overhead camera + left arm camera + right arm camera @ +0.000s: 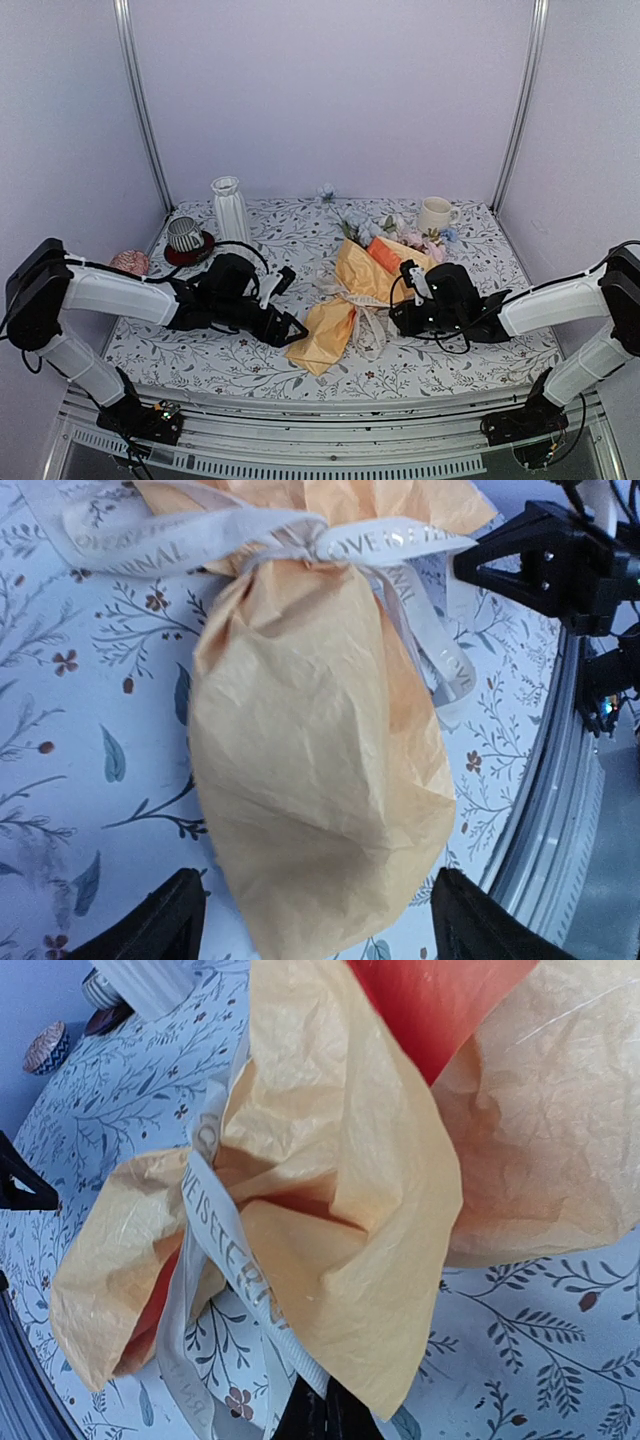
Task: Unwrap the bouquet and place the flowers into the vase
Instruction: Untie the ribbon from the tied bouquet.
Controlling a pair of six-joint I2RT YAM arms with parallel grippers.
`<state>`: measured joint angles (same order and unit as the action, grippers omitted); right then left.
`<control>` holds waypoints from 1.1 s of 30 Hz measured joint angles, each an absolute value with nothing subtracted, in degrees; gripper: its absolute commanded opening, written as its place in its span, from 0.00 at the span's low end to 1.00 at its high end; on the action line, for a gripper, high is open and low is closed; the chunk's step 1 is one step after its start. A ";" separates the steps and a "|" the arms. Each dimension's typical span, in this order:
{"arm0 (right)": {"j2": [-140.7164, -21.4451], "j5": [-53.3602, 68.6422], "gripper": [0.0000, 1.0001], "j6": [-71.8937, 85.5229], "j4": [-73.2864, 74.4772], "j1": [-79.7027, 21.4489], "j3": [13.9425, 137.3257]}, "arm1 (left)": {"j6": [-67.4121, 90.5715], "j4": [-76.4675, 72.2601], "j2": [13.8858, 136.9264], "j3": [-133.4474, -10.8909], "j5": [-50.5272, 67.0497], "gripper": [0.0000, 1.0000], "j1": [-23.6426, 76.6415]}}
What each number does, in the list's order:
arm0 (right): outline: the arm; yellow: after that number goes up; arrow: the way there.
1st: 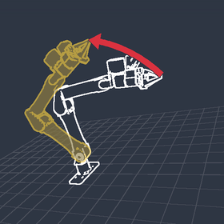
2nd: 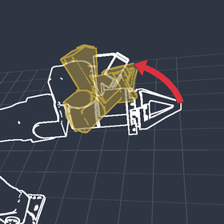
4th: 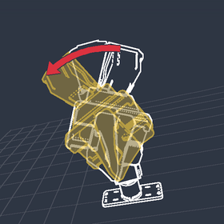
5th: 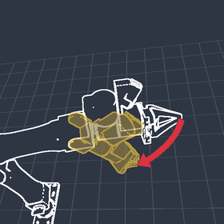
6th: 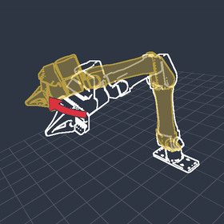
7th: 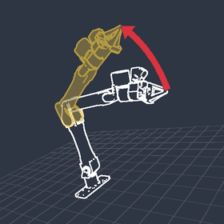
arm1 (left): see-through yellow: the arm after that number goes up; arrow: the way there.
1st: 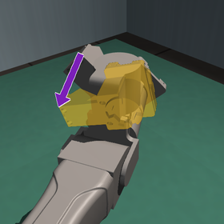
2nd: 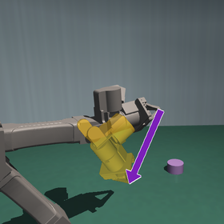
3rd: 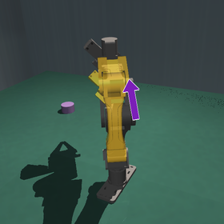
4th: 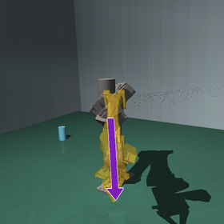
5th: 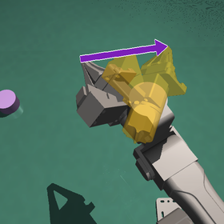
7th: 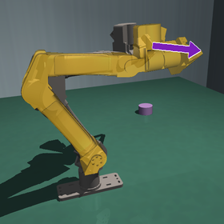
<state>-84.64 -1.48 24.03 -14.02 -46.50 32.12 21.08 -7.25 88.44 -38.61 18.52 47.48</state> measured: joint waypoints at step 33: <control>-72.58 -18.74 0.03 32.14 -8.84 -46.44 25.39 | 13.10 10.90 110.59 -73.21 -2.24 0.72 42.83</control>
<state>-72.58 -18.74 32.14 -8.84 -46.44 25.39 13.10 10.90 110.59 -73.21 -2.24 42.83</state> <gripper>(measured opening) 0.033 0.712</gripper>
